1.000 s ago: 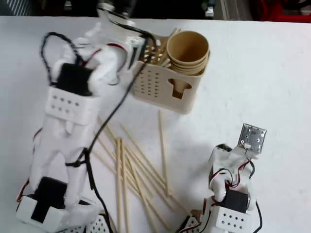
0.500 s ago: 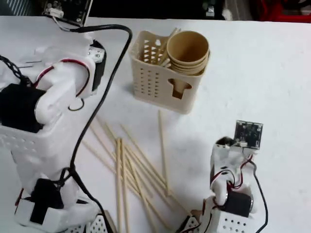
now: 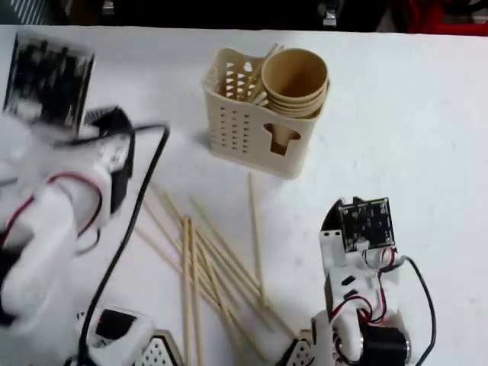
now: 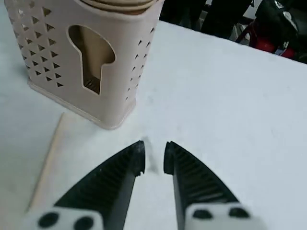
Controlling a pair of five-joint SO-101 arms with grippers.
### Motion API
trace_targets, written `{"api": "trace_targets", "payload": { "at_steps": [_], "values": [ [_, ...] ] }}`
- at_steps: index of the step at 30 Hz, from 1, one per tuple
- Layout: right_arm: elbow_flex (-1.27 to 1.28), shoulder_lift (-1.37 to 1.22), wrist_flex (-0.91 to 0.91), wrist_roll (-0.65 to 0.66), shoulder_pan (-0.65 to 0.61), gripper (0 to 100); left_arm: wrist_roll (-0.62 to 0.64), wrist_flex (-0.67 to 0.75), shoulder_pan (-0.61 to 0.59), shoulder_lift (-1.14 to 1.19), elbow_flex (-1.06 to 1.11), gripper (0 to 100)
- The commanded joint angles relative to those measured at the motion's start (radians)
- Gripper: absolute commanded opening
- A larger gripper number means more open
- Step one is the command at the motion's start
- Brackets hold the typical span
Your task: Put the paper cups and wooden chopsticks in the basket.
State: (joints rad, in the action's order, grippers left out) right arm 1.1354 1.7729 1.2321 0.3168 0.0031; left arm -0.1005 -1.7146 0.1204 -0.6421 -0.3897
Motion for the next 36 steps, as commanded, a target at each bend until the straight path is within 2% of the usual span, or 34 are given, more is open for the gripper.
{"api": "trace_targets", "payload": {
  "at_steps": [1, 3, 9, 12, 15, 20, 24, 28, 31, 36],
  "values": [
    [-0.120, -0.122, 0.008, 0.015, -0.012, 7.7, 0.006, 0.112, -0.010, -0.177, 0.269, 2],
    [-0.181, -0.223, 0.008, 0.015, -0.012, 7.7, 0.005, 0.184, -0.013, -0.277, 0.428, 2],
    [-0.334, -0.490, 0.008, 0.009, -0.042, 7.7, 0.006, 0.379, -0.143, -0.575, 0.809, 2],
    [-0.350, -0.568, 0.008, 0.012, -0.120, 7.7, -0.057, 0.439, -0.205, -0.687, 0.950, 3],
    [-0.351, -0.624, 0.007, 0.009, -0.228, 7.7, -0.135, 0.471, -0.275, -0.768, 1.077, 8],
    [-0.351, -0.737, 0.001, 0.006, -0.384, 7.7, -0.135, 0.554, -0.466, -0.855, 1.258, 16],
    [-0.396, -0.860, 0.007, -0.068, -0.493, 10.4, -0.135, 0.651, -0.591, -0.869, 1.395, 17],
    [-0.427, -1.012, 0.002, -0.115, -0.607, 17.4, -0.137, 0.743, -0.631, -0.871, 1.544, 17],
    [-0.443, -1.138, -0.018, -0.140, -0.694, 17.6, -0.137, 0.798, -0.631, -0.872, 1.656, 17],
    [-0.448, -1.319, -0.154, -0.170, -0.773, 17.6, -0.133, 0.861, -0.631, -0.872, 1.807, 17]
  ]
}}
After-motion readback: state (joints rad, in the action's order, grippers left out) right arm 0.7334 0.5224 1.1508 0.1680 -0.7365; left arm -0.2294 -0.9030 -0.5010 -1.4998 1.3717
